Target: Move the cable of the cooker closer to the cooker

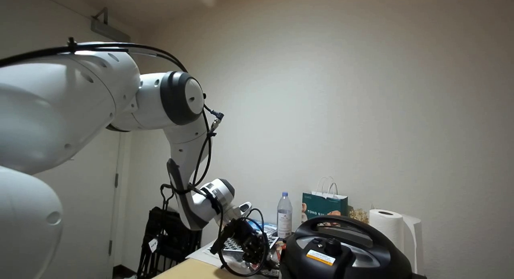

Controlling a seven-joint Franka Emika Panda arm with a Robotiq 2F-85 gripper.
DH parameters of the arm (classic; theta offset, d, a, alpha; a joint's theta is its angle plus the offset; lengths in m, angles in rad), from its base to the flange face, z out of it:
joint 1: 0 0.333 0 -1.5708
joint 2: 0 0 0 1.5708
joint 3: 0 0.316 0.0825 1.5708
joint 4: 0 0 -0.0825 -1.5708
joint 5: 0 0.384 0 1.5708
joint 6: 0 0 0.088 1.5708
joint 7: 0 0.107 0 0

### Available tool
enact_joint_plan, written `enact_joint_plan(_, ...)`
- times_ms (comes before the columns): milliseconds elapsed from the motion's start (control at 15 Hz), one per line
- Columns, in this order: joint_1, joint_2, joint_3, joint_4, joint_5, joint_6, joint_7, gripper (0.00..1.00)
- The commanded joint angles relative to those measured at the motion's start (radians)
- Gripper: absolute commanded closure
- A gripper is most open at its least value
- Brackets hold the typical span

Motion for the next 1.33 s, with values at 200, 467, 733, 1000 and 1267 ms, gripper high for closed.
enact_joint_plan(200,0.046,0.106,-0.019,0.104,-0.102,-0.142,0.224,0.93)
enact_joint_plan(467,0.021,0.129,0.033,0.119,-0.172,-0.177,0.279,0.94)
enact_joint_plan(733,0.041,0.177,0.03,0.16,-0.184,-0.222,0.341,0.93)
enact_joint_plan(1000,0.072,0.25,0.005,0.232,-0.286,-0.279,0.515,0.92)
enact_joint_plan(1267,0.083,0.332,0.007,0.315,-0.369,-0.391,0.656,0.94)
